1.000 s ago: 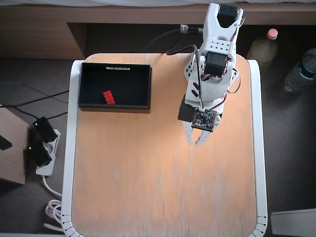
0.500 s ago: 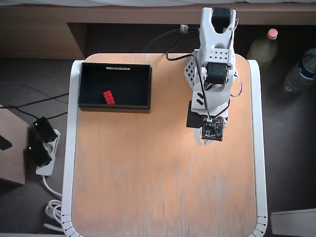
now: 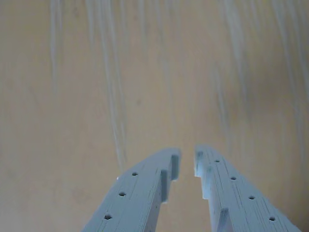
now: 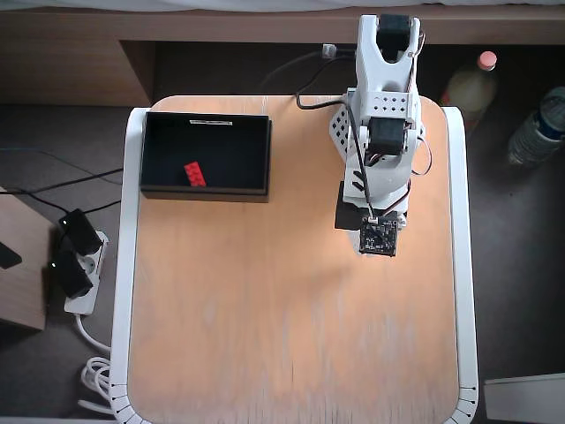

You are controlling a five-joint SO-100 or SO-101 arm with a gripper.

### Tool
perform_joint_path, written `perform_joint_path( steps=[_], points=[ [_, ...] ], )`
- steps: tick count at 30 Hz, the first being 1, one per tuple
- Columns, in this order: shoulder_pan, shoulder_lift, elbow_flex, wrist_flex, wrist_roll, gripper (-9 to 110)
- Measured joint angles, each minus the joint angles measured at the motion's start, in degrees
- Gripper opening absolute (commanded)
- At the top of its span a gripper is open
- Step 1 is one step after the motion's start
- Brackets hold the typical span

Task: Grasp a lego block and put it in the bin.

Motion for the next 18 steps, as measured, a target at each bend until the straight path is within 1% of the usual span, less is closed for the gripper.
perform_joint_path(
  steps=[8, 13, 18],
  points=[
    [0.0, 0.0, 0.3, 4.0, -0.7, 0],
    [-1.1, 0.0, 0.3, 5.0, -7.4, 0],
    [-1.2, 0.0, 0.3, 5.1, -9.8, 0]
  ],
)
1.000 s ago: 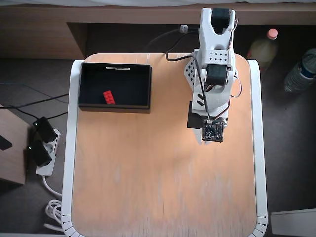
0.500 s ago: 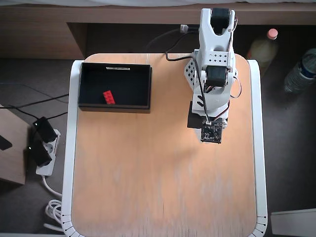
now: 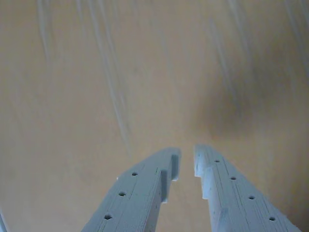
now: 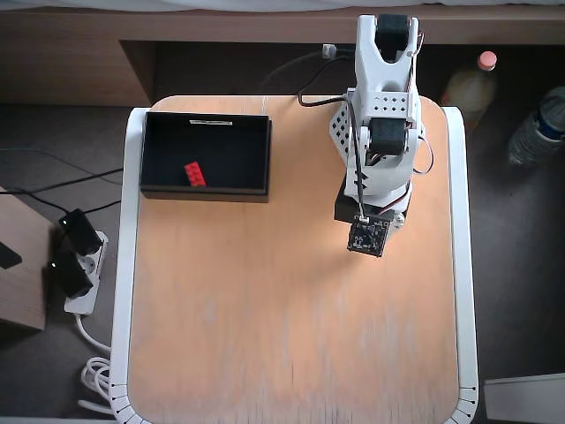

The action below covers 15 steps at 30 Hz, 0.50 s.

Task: Grasp a lego block and put it in the bin.

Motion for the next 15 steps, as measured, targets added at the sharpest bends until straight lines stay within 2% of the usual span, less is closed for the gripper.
perform_joint_path(
  steps=[15],
  points=[
    [0.0, 0.0, 0.0, 0.0, -0.4, 0]
  ],
)
